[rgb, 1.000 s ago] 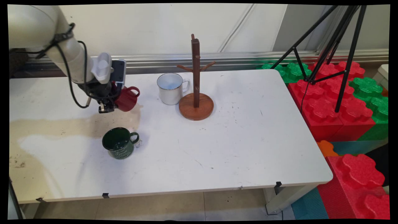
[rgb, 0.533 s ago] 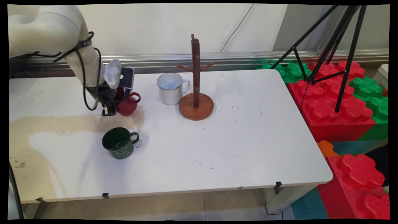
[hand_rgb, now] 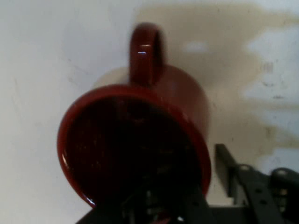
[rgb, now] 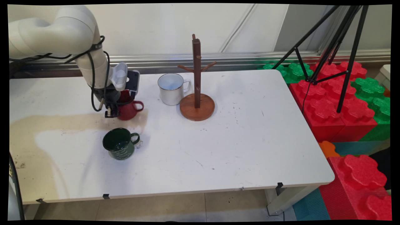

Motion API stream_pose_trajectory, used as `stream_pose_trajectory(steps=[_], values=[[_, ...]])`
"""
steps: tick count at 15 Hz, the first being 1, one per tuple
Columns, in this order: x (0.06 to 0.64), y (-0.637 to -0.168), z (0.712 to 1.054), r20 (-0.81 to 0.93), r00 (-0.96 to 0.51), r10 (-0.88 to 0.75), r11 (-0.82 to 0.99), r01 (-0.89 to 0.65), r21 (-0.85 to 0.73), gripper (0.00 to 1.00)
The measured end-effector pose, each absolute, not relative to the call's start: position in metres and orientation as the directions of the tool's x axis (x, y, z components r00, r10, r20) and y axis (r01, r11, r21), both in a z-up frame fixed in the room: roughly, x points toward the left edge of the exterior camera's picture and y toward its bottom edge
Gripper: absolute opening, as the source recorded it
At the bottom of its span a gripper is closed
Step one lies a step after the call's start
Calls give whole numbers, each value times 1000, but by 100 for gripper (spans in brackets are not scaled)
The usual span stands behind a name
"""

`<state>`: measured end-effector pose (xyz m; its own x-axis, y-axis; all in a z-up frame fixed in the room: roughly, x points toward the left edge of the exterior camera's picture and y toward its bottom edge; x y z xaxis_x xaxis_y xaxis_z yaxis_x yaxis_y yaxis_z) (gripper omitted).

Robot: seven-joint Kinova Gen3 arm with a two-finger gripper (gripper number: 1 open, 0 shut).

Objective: Place the picked object on the table

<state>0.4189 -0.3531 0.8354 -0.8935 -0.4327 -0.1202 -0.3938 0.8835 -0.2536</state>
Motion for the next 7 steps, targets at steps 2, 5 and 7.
stream_pose_trajectory(steps=[2,5,7], values=[[417,-357,833,-130,-893,-431,885,-391,-252,100],[415,-361,830,-138,-893,-429,886,-387,-255,100],[414,-364,828,-141,-893,-428,886,-384,-260,100]])
